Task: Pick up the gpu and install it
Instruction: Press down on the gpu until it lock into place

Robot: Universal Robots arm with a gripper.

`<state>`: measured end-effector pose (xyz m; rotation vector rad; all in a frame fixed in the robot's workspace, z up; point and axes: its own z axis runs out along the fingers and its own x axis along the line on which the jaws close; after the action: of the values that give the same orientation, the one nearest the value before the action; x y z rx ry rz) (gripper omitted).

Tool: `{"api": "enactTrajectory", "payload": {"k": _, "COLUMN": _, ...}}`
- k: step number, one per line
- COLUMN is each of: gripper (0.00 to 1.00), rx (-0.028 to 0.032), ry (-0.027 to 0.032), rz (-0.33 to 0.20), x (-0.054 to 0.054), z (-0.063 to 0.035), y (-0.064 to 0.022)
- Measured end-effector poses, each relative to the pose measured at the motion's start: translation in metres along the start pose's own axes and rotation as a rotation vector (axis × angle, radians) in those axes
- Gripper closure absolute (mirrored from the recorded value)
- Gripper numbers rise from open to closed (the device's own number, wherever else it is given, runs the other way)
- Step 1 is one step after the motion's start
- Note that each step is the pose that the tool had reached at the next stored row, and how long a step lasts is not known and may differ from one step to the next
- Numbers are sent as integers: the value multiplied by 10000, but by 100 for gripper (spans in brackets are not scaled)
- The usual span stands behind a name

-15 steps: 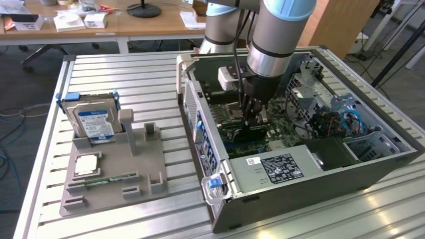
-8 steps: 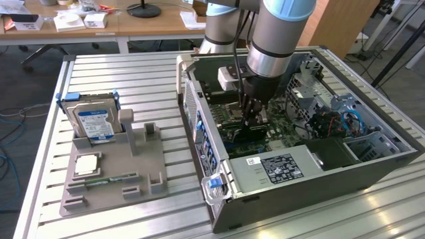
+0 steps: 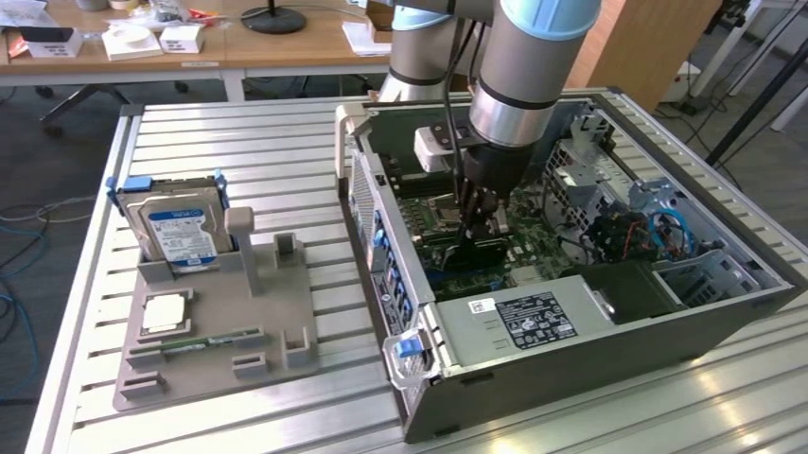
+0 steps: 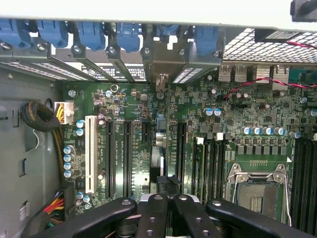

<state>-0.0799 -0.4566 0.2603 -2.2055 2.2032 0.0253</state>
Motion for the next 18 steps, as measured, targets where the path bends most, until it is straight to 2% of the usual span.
{"api": "enactTrajectory", "payload": {"k": 6, "gripper": 90, "rx": -1, "ry": 1, "rz": 0, "x": 0, "z": 2, "y": 1}}
{"api": "enactTrajectory", "payload": {"k": 9, "gripper": 90, "rx": 9, "ry": -22, "rz": 1, "x": -3, "z": -16, "y": 1}}
{"api": "enactTrajectory", "payload": {"k": 11, "gripper": 90, "rx": 0, "ry": 1, "rz": 1, "x": -2, "z": -62, "y": 1}}
{"api": "enactTrajectory", "payload": {"k": 18, "gripper": 90, "rx": 0, "ry": 1, "rz": 0, "x": -7, "z": -222, "y": 0}}
